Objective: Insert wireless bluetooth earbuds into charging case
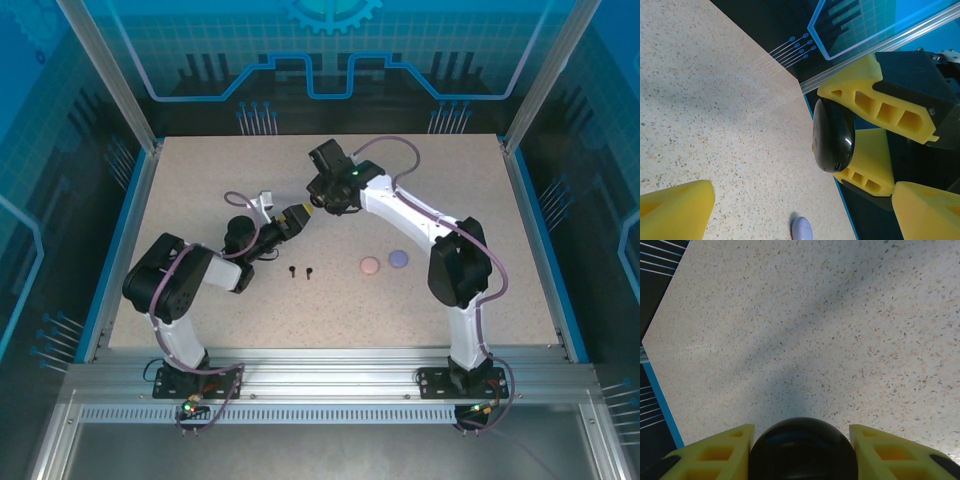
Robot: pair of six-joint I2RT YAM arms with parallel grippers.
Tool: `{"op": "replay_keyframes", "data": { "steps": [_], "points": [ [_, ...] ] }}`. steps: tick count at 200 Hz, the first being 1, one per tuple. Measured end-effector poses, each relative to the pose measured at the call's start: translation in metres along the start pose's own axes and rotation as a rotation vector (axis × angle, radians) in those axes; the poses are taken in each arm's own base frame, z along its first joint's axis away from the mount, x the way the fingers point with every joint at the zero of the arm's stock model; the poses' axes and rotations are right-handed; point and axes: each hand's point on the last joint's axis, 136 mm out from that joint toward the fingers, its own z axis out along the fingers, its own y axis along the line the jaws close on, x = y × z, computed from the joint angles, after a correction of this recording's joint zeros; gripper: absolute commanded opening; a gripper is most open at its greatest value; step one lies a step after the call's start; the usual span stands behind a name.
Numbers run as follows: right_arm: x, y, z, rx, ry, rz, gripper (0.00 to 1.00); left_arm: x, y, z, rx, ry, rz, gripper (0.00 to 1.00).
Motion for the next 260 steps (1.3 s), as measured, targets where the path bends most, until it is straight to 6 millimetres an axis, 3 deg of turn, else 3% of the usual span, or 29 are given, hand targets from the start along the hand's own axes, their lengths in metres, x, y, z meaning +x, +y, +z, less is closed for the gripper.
{"op": "replay_keyframes", "data": {
  "steps": [99,155,260],
  "points": [
    [0.015,0.004,0.003,-0.002,0.016,-0.022,0.38,-0.004,0.0,0.009,0.015,-0.006,-0.006,0.76],
    [0.019,0.013,-0.001,-0.022,0.019,-0.03,0.38,-0.005,0.0,0.014,0.029,-0.012,-0.017,0.59],
    [0.021,0.013,0.001,-0.022,0.021,-0.032,0.38,-0.011,-0.007,0.017,0.068,-0.035,-0.017,0.38]
  ]
}}
